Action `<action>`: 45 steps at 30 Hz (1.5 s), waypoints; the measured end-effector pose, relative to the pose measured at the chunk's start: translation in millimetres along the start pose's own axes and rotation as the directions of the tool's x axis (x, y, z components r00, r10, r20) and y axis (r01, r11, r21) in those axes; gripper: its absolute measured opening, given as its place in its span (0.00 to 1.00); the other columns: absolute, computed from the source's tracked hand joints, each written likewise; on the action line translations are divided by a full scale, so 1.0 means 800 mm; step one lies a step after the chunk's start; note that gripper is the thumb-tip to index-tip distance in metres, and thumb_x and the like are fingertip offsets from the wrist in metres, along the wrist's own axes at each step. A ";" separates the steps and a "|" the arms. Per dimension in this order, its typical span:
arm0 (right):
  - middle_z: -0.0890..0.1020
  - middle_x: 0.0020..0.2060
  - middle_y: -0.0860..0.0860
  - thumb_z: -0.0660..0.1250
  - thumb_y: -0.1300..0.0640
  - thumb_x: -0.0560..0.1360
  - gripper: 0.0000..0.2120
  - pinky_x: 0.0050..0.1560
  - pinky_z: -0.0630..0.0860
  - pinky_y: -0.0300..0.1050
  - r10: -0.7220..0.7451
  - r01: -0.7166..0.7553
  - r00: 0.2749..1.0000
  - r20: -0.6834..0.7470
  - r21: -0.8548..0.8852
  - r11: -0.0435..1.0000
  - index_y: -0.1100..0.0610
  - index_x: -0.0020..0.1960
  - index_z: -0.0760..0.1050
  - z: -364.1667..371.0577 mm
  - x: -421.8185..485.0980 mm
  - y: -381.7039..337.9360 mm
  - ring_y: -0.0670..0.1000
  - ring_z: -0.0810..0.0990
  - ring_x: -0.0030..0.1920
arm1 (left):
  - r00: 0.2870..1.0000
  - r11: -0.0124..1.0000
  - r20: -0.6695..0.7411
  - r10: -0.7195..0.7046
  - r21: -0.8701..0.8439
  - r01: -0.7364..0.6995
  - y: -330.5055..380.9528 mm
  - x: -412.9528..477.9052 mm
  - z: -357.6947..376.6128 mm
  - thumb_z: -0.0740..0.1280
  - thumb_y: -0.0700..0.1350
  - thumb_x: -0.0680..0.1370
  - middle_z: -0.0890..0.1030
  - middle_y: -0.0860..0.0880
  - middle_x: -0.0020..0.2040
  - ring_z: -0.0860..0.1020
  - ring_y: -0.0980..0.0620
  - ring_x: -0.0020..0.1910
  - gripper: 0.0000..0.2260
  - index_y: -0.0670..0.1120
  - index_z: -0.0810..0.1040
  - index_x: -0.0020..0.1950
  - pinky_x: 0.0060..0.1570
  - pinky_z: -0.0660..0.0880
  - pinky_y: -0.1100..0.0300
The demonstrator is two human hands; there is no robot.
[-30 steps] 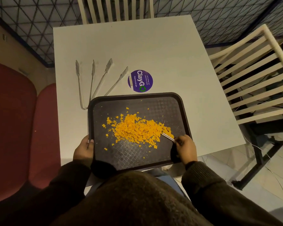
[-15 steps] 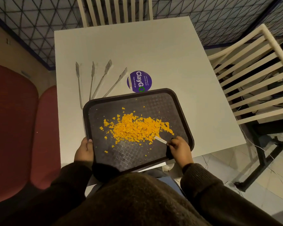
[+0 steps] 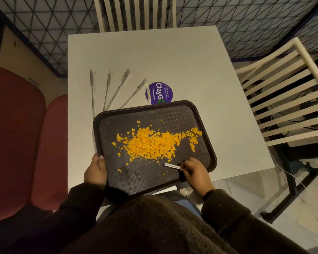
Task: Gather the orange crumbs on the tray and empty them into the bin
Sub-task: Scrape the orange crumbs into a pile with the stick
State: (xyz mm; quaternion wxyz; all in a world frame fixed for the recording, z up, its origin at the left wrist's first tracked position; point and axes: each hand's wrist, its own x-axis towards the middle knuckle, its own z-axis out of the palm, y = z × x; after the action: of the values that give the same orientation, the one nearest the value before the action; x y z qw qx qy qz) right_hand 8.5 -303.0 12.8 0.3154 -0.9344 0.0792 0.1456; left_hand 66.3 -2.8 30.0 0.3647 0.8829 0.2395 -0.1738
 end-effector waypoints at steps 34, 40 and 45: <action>0.83 0.38 0.50 0.76 0.64 0.65 0.09 0.37 0.74 0.48 -0.101 0.134 0.988 0.118 -0.326 0.936 0.52 0.41 0.83 -0.046 -0.012 0.107 0.53 0.75 0.39 | 1.000 0.997 0.019 -0.004 -0.077 0.006 -0.023 -0.010 -0.006 0.50 0.45 0.81 0.75 0.34 0.61 0.72 0.33 0.60 0.18 0.36 0.67 0.65 0.63 0.67 0.44; 0.82 0.41 0.54 0.72 0.64 0.69 0.06 0.43 0.72 0.43 -0.091 0.089 0.996 0.006 -0.240 0.967 0.57 0.46 0.81 -0.026 0.016 0.089 0.54 0.76 0.42 | 1.000 0.995 0.022 -0.007 -0.101 0.009 -0.020 -0.013 -0.008 0.50 0.43 0.81 0.75 0.35 0.61 0.71 0.35 0.61 0.17 0.37 0.68 0.65 0.63 0.66 0.48; 0.78 0.38 0.55 0.66 0.61 0.75 0.05 0.40 0.71 0.45 0.069 -0.089 0.986 -0.150 -0.125 0.988 0.59 0.42 0.79 -0.027 0.057 0.058 0.54 0.75 0.39 | 0.999 0.992 0.029 -0.013 -0.123 0.016 -0.019 -0.017 -0.007 0.50 0.43 0.81 0.74 0.35 0.63 0.70 0.36 0.63 0.17 0.37 0.67 0.66 0.63 0.65 0.49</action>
State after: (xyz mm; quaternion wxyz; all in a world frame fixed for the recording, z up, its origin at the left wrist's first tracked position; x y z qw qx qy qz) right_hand 45.2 -355.4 -11.6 0.2409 -0.9572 0.1293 0.0945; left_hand 47.1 6.8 31.9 0.4207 0.8543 0.2510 -0.1739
